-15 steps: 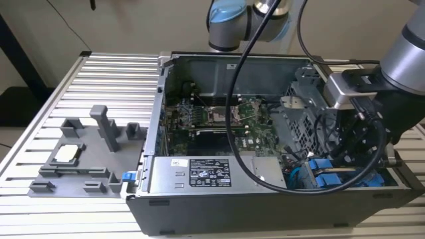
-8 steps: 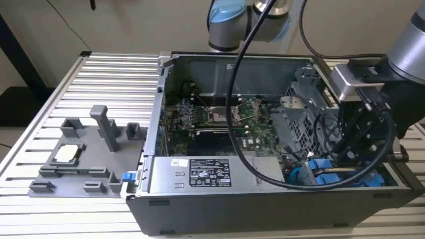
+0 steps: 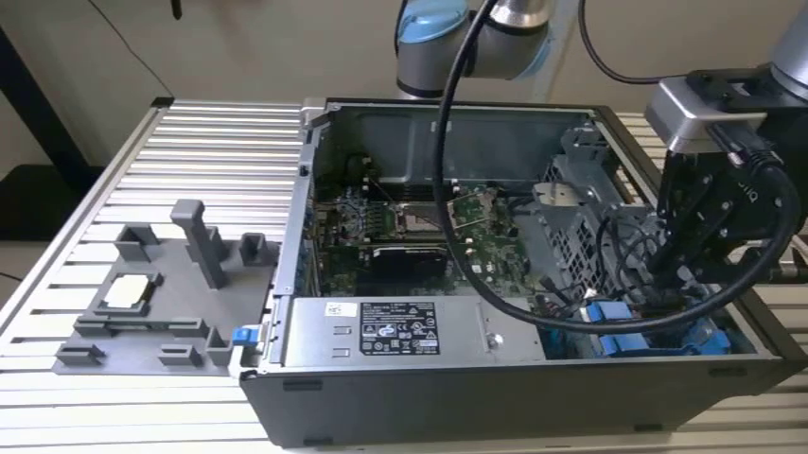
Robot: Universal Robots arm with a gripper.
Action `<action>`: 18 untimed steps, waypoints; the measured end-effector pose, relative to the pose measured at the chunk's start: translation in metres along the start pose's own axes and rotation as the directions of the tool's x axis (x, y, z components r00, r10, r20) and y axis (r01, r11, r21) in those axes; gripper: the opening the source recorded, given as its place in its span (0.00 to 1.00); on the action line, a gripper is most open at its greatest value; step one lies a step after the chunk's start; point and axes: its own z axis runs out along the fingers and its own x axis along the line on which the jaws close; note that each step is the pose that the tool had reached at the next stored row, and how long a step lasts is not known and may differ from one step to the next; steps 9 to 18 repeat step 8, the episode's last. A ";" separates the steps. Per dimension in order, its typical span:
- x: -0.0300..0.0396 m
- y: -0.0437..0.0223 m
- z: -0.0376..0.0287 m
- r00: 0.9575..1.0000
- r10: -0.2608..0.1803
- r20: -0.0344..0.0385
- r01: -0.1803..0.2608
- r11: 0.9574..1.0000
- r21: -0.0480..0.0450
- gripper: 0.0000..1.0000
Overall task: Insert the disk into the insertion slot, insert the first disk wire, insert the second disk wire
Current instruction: 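Insert the second disk wire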
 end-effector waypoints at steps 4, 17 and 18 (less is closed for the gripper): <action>0.0001 0.0000 0.0000 1.000 0.000 -0.004 0.000 1.000 0.000 0.24; 0.0000 0.0000 0.0000 1.000 0.000 -0.007 0.000 1.000 0.000 0.24; 0.0000 0.0000 0.0000 1.000 0.000 -0.007 0.000 1.000 0.000 0.24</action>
